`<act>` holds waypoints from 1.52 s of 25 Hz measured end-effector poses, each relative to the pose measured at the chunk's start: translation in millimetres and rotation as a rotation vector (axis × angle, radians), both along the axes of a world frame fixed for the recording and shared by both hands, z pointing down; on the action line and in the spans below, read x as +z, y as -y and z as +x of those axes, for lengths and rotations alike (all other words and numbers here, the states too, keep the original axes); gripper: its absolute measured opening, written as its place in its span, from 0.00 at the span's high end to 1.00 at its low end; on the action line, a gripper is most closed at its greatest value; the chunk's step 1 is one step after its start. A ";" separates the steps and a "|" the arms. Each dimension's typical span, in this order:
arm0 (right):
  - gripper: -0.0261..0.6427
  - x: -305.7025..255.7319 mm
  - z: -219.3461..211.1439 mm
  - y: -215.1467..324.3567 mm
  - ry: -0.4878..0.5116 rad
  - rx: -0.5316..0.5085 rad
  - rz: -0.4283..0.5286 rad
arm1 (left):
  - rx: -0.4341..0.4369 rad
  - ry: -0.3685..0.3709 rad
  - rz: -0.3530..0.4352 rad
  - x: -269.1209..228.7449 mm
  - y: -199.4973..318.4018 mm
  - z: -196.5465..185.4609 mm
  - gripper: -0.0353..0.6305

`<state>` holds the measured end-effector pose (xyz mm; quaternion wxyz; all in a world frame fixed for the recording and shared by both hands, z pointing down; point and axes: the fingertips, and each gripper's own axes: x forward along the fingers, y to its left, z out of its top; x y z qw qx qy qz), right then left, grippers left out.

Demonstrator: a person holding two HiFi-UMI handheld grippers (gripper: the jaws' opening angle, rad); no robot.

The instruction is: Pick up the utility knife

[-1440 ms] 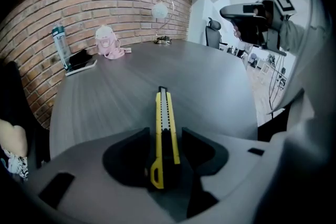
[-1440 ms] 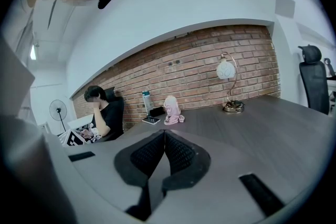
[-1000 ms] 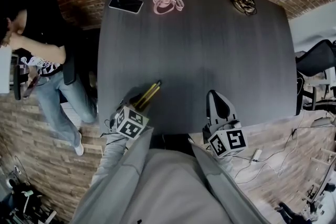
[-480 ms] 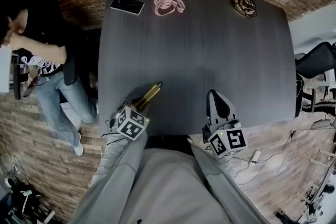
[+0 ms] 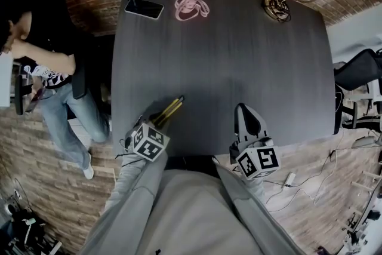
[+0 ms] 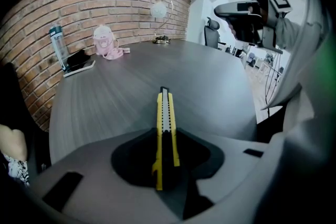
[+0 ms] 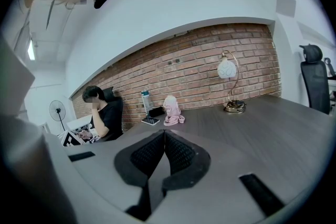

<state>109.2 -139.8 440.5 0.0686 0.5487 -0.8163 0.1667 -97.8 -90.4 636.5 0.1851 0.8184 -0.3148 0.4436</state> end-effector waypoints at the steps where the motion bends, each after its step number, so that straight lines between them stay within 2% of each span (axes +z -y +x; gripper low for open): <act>1: 0.93 0.5 0.8 0.0 0.000 0.002 0.000 | -0.003 -0.004 0.006 -1.8 1.5 0.5 0.76; 17: 0.93 -8.8 1.3 2.7 0.002 0.000 0.029 | -0.084 -0.123 0.132 -62.7 35.0 9.5 0.76; 33: 0.93 -32.3 1.2 13.2 -0.004 -0.026 0.089 | -0.120 -0.261 0.340 -154.8 72.7 26.8 0.76; 38: 0.93 -40.0 0.3 20.5 -0.001 -0.034 0.111 | -0.164 -0.319 0.410 -184.5 84.1 21.9 0.76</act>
